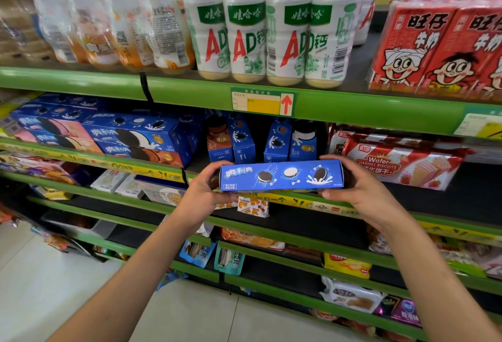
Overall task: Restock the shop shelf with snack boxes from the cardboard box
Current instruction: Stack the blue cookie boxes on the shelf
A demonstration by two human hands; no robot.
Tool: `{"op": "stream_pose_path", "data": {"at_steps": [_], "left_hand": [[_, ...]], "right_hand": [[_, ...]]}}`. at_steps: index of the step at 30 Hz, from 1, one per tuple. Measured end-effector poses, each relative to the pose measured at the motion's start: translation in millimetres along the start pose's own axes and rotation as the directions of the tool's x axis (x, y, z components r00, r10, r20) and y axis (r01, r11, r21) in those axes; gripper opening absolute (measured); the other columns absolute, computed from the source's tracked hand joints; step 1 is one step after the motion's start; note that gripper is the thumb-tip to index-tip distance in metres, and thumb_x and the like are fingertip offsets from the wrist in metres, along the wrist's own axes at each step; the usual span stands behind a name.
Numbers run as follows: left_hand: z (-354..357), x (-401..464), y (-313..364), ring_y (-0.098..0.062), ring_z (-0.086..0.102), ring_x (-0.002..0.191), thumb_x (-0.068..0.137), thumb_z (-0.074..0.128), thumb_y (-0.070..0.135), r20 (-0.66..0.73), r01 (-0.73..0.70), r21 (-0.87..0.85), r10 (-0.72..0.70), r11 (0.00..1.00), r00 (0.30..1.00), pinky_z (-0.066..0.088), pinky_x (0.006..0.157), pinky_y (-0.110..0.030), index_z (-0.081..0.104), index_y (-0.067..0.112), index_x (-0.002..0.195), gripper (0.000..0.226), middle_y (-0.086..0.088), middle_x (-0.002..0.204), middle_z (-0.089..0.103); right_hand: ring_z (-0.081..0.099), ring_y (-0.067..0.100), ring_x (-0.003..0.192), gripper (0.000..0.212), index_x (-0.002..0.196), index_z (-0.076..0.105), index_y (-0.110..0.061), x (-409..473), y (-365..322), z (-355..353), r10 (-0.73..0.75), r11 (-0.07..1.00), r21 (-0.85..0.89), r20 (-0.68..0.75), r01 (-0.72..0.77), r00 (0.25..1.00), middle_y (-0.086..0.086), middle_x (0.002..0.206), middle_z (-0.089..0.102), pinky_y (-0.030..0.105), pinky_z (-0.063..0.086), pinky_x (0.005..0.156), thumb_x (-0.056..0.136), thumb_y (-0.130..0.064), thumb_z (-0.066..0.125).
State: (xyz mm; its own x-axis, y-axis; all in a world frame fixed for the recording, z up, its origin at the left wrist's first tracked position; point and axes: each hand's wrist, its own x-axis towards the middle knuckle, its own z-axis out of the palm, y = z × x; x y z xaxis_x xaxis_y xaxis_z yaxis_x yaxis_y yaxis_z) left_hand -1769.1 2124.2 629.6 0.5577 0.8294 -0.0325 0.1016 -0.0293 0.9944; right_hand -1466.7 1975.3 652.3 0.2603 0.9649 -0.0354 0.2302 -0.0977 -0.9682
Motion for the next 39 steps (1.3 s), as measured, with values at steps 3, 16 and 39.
{"op": "stream_pose_path", "data": {"at_steps": [3,16,39], "left_hand": [[-1,-1,3,-0.018,0.068,0.104,0.079,0.077,0.003,-0.029,0.024,-0.06,-0.026,0.998,0.999,0.054,0.078,-0.03,0.057,0.04,0.126,0.063,0.007,0.12,0.068],[-8,-12,31,-0.018,0.068,0.103,0.093,0.065,0.012,-0.135,-0.028,-0.109,0.013,0.994,0.991,0.056,0.076,-0.029,0.057,0.04,0.129,0.047,0.005,0.13,0.064],[-142,-11,70,-0.031,0.029,0.141,0.091,0.058,0.018,-0.18,0.056,0.958,0.438,0.281,0.881,0.028,0.11,-0.055,0.045,0.02,0.145,0.056,-0.008,0.149,0.042]], "right_hand": [[0.065,0.012,0.111,0.068,0.122,0.058,-0.043,1,-1,0,0.029,0.996,0.088,0.001,-0.029,1.0,-0.007,0.122,0.068,0.042,0.048,0.102,0.066,-0.016,0.087],[0.068,0.008,0.102,0.063,0.114,0.06,-0.052,-2,-20,8,-0.081,0.996,-0.03,0.028,0.082,0.996,-0.014,0.111,0.07,0.037,0.053,0.09,0.057,-0.043,0.085],[0.063,0.025,0.112,0.062,0.123,0.064,-0.019,140,-82,139,-0.129,0.941,-0.333,-0.208,0.054,0.969,0.001,0.127,0.067,0.035,0.05,0.09,0.071,-0.047,0.083]]}}
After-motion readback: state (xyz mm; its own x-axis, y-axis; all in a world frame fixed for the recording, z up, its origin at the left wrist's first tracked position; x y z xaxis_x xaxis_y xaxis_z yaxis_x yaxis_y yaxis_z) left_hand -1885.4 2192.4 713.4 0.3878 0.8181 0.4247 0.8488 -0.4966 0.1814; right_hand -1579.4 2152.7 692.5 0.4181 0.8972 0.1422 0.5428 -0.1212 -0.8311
